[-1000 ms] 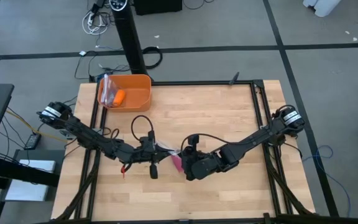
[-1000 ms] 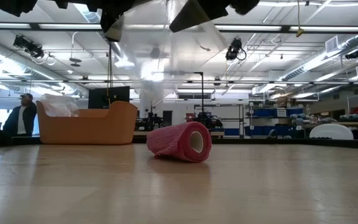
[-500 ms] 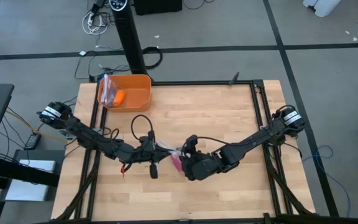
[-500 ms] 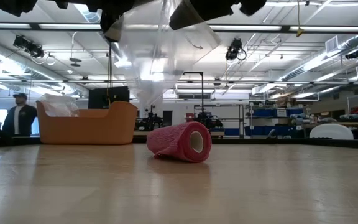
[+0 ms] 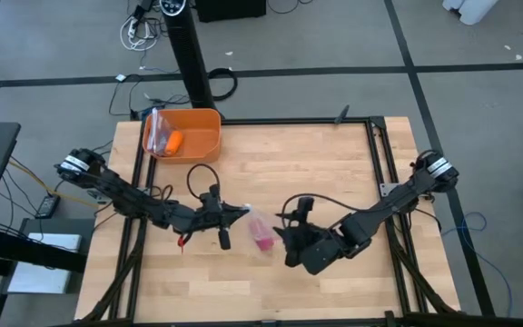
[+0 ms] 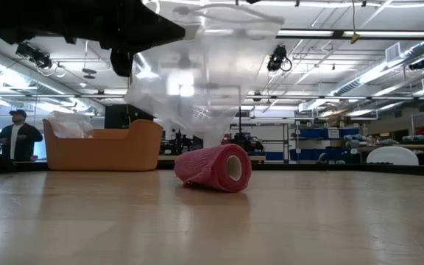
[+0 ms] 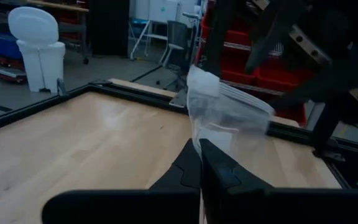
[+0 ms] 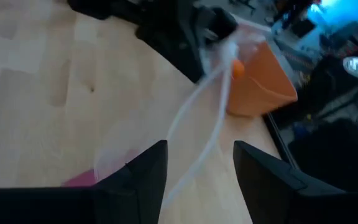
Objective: Roll bandage
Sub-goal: Open the transparent zip bag
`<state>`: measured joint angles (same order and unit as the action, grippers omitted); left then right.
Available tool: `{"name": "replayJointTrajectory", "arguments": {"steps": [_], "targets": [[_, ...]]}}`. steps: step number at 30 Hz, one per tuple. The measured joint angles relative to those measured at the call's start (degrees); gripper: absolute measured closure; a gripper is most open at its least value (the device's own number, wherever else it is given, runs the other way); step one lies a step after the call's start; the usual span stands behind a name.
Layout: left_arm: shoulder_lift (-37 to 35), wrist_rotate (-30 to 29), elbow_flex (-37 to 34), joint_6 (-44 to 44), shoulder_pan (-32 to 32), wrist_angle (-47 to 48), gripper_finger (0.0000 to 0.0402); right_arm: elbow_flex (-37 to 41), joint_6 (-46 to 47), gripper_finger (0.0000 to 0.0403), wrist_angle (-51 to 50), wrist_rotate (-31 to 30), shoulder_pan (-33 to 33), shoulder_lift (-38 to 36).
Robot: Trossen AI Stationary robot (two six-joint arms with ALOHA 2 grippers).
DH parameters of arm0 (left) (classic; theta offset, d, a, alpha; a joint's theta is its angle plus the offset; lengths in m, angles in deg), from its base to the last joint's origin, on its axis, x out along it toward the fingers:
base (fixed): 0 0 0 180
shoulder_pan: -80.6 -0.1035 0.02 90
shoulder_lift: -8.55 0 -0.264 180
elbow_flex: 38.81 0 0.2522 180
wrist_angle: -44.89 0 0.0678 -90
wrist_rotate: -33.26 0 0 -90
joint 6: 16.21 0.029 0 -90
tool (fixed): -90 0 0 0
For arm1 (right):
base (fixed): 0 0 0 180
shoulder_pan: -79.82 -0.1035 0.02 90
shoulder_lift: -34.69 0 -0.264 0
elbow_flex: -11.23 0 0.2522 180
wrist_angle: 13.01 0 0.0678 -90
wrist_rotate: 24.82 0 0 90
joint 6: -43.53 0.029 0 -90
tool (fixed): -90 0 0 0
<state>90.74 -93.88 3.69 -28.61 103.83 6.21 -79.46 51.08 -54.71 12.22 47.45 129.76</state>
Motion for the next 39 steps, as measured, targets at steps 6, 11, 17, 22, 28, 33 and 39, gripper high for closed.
{"name": "replayJointTrajectory", "arguments": {"steps": [6,11,17,22,28,33,39], "targets": [[0.0,-0.07,-3.91,0.42,0.02,-7.09,0.0401,0.0,8.5,0.0195,-7.9,-1.76,-1.09,-3.11],[-0.02,-0.05,-4.75,4.24,0.69,-12.05,0.0401,3.92,15.54,0.0184,-8.19,-4.63,-3.78,-3.59],[-0.02,1.2,-4.74,7.51,0.86,-16.44,0.0401,17.15,19.21,0.0183,12.15,-13.61,-7.41,-3.49],[-0.02,4.11,-4.74,8.36,0.87,-19.77,0.0401,30.95,0.25,0.0188,54.83,-12.73,-6.91,-3.36],[0.0,4.42,-4.74,9.25,0.8,-21.07,0.0401,41.15,-16.98,0.0206,93.42,1.35,-5.05,-3.36],[0.0,4.76,-4.74,9.38,0.78,-21.99,0.0401,40.56,-17.56,0.0255,92.94,5.33,-2.63,-3.34],[0.0,5.2,-4.74,9.38,0.78,-23.29,0.0401,38.63,-18.62,0.0354,90.63,5.7,-1.2,-3.34]]}}
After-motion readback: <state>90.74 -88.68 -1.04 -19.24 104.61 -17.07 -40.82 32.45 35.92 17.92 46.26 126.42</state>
